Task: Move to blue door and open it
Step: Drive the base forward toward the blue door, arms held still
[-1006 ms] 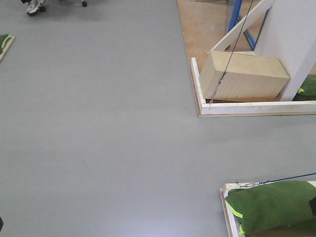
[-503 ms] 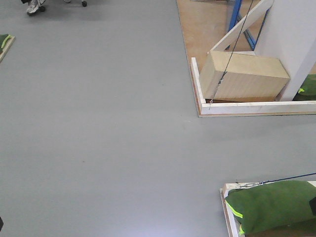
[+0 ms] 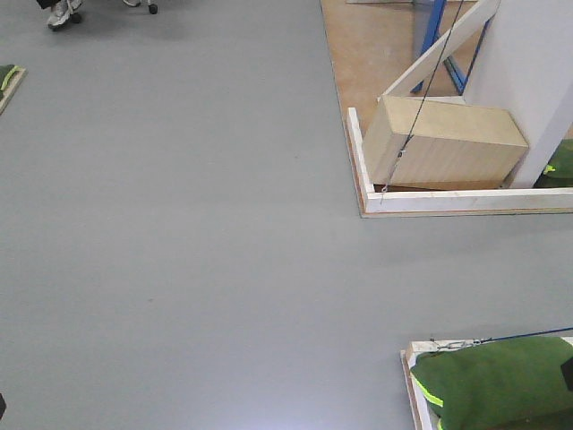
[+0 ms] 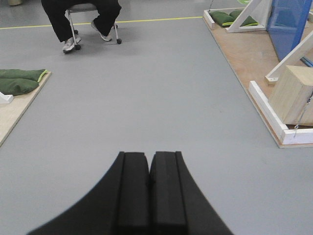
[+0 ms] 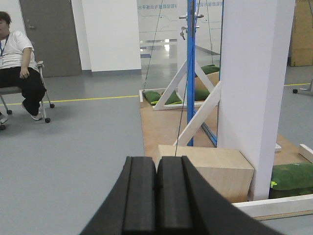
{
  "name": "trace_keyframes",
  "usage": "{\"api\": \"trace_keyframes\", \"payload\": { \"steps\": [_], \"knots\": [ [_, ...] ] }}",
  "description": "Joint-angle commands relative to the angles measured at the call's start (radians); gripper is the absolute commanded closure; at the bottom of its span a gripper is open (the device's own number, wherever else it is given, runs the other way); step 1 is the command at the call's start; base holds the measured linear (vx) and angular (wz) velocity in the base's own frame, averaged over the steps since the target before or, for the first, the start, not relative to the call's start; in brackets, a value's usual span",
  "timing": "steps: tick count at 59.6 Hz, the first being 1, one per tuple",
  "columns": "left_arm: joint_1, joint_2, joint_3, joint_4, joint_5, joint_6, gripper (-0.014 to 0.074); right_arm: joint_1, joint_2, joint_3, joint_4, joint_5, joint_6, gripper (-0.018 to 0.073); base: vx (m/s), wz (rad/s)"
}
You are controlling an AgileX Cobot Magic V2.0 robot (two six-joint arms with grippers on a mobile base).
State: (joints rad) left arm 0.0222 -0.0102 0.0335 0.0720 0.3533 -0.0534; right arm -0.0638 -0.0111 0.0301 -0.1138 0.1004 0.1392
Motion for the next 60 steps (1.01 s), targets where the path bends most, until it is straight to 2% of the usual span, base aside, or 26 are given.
{"api": "trace_keyframes", "payload": {
  "steps": [1,60],
  "knots": [
    [-0.005,-0.017,-0.035,-0.005,-0.076,-0.004,0.0526,-0.005,-0.01,0.01,-0.009,-0.083,-0.01,0.0564,0.09,0.0],
    [-0.005,-0.017,-0.035,-0.005,-0.076,-0.004,0.0526,-0.005,-0.01,0.01,-0.009,-0.083,-0.01,0.0564,0.19,0.0]
  ]
}}
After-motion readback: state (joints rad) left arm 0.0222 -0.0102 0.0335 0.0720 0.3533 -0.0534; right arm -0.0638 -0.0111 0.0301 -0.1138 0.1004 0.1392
